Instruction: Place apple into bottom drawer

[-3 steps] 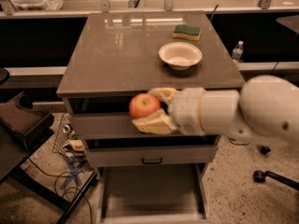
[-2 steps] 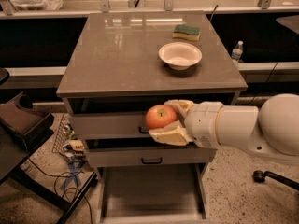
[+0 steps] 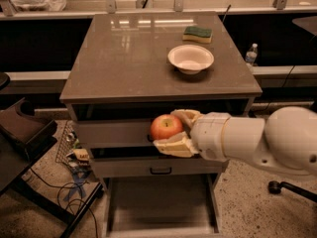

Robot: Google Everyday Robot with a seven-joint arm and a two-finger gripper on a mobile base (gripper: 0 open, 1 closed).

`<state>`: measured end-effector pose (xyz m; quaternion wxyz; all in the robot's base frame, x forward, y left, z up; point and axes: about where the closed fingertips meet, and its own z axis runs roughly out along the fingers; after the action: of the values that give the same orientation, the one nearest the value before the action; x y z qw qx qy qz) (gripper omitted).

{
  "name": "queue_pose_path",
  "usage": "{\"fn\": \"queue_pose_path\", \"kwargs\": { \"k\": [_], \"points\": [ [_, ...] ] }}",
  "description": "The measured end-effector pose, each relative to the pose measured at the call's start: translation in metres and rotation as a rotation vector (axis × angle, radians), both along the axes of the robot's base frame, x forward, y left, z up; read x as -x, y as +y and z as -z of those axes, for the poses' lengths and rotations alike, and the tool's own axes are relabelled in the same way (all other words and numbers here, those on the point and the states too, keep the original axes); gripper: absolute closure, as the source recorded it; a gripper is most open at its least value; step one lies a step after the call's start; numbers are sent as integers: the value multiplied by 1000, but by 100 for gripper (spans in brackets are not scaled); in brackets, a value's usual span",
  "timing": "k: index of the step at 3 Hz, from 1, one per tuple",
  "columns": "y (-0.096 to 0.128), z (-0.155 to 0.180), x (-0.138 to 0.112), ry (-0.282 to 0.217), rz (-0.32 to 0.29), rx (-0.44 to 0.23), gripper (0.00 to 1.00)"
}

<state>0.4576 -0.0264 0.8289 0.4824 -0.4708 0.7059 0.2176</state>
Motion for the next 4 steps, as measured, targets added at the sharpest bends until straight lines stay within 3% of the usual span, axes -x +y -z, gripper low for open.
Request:
{"fn": "queue_pose_path", "kwargs": {
  "k": [1,2,3,4],
  "points": [
    [26,60,4,17,-9,-54,100],
    [49,130,14,-38,-124,-62,100],
    [57,199,23,-38,-232,-59,100],
    [59,319,29,53,-299,-24,100]
  ]
}}
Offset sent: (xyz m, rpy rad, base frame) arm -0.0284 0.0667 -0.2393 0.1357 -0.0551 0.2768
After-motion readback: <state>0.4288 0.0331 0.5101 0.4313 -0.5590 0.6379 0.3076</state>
